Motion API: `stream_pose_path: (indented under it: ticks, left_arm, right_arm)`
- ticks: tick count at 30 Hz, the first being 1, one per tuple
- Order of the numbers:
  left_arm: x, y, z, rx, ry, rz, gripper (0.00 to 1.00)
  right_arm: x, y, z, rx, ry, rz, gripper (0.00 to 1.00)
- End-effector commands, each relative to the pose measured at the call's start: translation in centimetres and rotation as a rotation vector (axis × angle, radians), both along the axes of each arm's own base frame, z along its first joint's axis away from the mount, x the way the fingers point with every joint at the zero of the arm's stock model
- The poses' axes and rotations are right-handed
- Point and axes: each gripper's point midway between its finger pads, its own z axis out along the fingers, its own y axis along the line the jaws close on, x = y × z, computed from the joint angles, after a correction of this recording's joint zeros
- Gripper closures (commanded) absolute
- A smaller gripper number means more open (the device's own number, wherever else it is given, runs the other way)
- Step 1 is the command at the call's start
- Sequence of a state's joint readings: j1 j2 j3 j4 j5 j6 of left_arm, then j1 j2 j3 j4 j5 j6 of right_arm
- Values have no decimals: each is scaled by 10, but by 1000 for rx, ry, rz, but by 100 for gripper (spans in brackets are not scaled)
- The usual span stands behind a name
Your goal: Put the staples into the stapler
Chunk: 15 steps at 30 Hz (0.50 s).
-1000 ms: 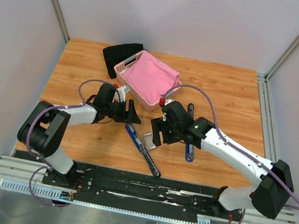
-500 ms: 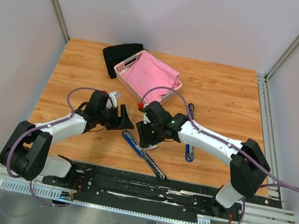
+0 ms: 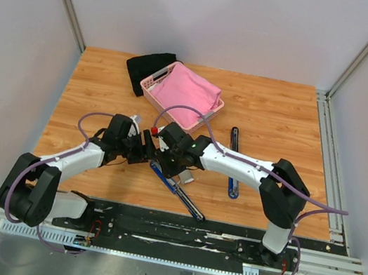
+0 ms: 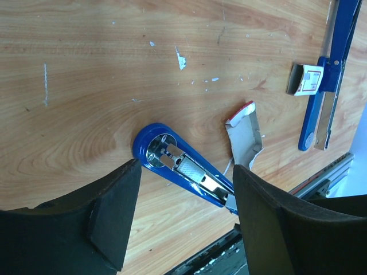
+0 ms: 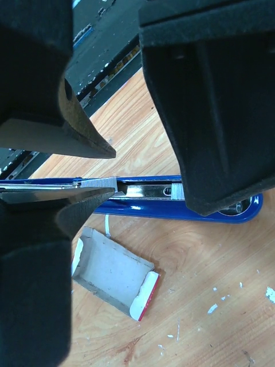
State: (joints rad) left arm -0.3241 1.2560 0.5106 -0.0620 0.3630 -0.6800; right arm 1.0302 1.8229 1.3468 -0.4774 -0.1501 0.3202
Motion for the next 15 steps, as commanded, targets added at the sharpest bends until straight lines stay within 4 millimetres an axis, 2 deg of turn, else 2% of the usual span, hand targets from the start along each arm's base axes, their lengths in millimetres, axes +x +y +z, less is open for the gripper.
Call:
stream_pose_path:
  ticks: [1,15]
  left_arm:
    - [2,2,4,0,-19,19,31]
    - [1,3,6,4,-18,19,31]
  right_arm:
    - [-2,6,-2,-18,-15,41,73]
    - [1,2,-17,-76,-21,49,73]
